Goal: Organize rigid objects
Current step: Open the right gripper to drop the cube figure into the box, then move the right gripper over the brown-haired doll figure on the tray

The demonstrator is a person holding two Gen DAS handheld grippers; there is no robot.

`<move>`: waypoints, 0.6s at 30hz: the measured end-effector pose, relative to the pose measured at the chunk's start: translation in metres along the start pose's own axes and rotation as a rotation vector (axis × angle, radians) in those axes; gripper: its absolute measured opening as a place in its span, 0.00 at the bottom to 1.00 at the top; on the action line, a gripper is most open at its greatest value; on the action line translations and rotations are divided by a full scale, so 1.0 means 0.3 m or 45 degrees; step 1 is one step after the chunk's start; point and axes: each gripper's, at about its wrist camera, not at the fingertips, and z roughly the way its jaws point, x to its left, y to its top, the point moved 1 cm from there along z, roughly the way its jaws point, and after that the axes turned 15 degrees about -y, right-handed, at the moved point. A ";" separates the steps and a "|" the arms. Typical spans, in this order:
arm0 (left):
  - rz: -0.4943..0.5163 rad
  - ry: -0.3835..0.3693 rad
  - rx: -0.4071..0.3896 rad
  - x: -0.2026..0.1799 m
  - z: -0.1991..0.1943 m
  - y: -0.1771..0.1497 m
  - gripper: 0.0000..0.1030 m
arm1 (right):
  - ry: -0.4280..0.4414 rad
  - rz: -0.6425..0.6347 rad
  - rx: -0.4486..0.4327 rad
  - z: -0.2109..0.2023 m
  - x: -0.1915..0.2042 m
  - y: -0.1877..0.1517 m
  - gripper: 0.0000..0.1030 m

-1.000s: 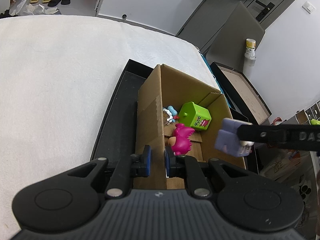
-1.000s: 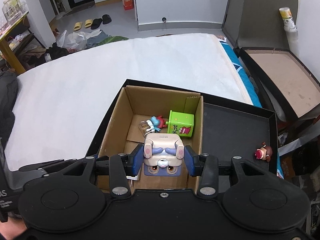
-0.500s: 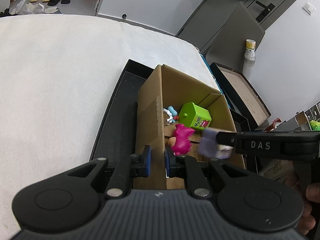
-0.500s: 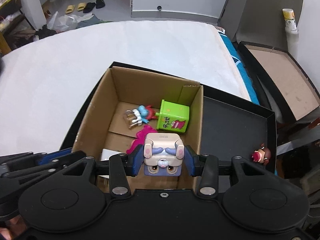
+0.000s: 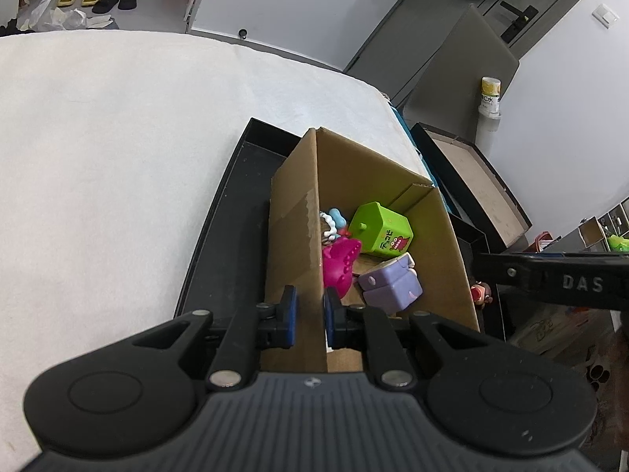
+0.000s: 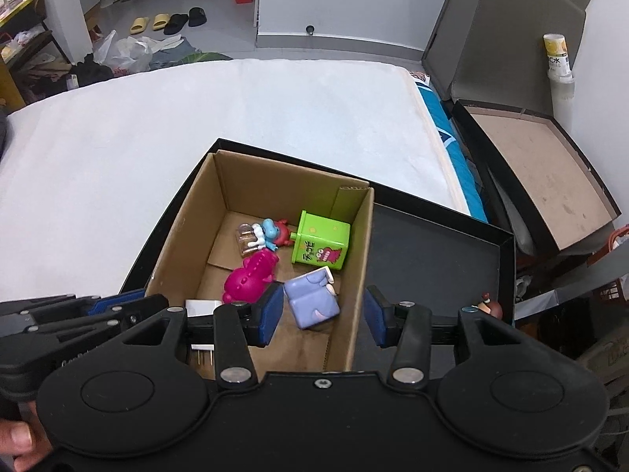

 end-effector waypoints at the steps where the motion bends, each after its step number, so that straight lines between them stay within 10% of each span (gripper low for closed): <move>1: 0.001 0.000 0.000 0.000 0.000 0.000 0.12 | 0.000 0.000 -0.001 0.001 0.000 0.002 0.46; 18: -0.002 0.001 -0.005 0.005 0.002 -0.001 0.12 | -0.043 0.087 -0.056 -0.029 -0.187 -0.037 0.72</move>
